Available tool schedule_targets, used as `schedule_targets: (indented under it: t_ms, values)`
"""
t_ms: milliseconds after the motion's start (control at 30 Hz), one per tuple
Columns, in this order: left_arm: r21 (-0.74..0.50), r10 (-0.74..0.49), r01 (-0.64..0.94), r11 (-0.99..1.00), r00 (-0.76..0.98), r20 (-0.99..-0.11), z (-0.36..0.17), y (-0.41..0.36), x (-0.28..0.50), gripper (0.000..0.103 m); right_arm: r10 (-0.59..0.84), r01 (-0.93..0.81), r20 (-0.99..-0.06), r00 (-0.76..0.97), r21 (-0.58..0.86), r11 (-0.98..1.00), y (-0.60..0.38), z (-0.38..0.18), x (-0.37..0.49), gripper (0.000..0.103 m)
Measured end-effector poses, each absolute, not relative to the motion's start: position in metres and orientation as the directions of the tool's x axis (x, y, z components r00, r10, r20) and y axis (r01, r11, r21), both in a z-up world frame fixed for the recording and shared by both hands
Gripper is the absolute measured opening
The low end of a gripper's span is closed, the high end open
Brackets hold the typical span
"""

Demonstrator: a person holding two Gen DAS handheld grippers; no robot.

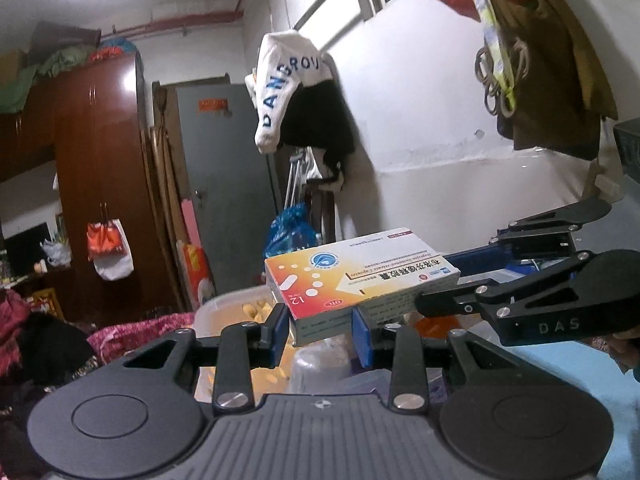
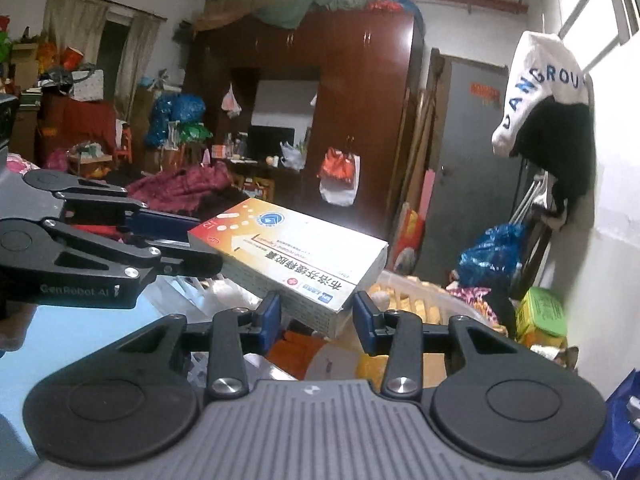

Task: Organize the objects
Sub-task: 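Carry the medicine box with both tools into the bed basket and open them, then move both tools back over the table to the clear plastic bag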

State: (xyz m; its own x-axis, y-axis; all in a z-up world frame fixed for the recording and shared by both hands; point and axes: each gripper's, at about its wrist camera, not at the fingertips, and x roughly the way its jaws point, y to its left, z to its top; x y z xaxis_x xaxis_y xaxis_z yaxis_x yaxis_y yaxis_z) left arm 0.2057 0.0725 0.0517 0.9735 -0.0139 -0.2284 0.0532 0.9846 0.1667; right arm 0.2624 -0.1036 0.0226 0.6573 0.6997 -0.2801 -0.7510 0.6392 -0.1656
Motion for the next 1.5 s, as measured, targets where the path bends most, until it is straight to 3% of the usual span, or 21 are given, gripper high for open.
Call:
schedule_targets:
  t_ms: [167, 233, 333, 400, 467, 500, 633, 800, 1000, 1333, 1500]
  values:
    - [0.136, -0.020, 0.052, 0.989, 0.973, -0.232, 0.052, 0.077, 0.206, 0.039, 0.685, -0.737, -0.276, 0.674, -0.185, 0.650, -0.109, 0.021, 0.255, 0.045]
    - [0.122, -0.006, 0.032, 0.992, 0.978, -0.207, 0.056, 0.078, 0.197, 0.043, 0.682, -0.724, -0.245, 0.689, -0.185, 0.665, -0.114, 0.026, 0.248, 0.053]
    - [0.107, -0.012, 0.032, 0.994, 0.982, -0.186, 0.064, 0.078, 0.175, 0.053, 0.692, -0.723, -0.215, 0.689, -0.146, 0.675, -0.133, 0.030, 0.229, 0.056]
    - [0.103, -0.009, 0.027, 0.994, 0.985, -0.173, 0.066, 0.076, 0.155, 0.063, 0.711, -0.732, -0.186, 0.678, -0.092, 0.675, -0.149, 0.032, 0.220, 0.066]
    - [0.111, -0.019, 0.038, 0.993, 0.986, -0.165, 0.063, 0.073, 0.133, 0.073, 0.703, -0.716, -0.147, 0.696, -0.066, 0.695, -0.164, 0.030, 0.204, 0.099]
    - [0.114, -0.019, 0.037, 0.993, 0.987, -0.158, 0.060, 0.072, 0.120, 0.076, 0.695, -0.705, -0.126, 0.708, -0.060, 0.707, -0.170, 0.029, 0.198, 0.102]
    - [0.107, 0.021, -0.001, 0.994, 0.983, -0.181, 0.044, 0.070, 0.095, 0.080, 0.663, -0.672, -0.153, 0.733, -0.009, 0.740, -0.183, 0.012, 0.185, 0.103]
    - [0.071, 0.061, -0.041, 0.997, 0.952, -0.300, 0.012, 0.082, 0.100, 0.080, 0.620, -0.622, -0.259, 0.741, 0.085, 0.778, -0.184, -0.013, 0.192, 0.103]
    - [-0.051, 0.056, -0.087, 0.995, 0.896, -0.440, -0.017, 0.115, 0.125, 0.080, 0.574, -0.584, -0.360, 0.735, 0.094, 0.806, -0.177, -0.038, 0.195, 0.103]
    - [-0.075, 0.042, -0.092, 0.993, 0.862, -0.505, -0.032, 0.124, 0.139, 0.080, 0.604, -0.632, -0.452, 0.656, 0.108, 0.767, -0.176, -0.059, 0.191, 0.103]
    - [-0.076, 0.033, -0.088, 0.993, 0.838, -0.544, -0.037, 0.120, 0.149, 0.080, 0.630, -0.672, -0.522, 0.575, 0.139, 0.728, -0.168, -0.065, 0.198, 0.091]
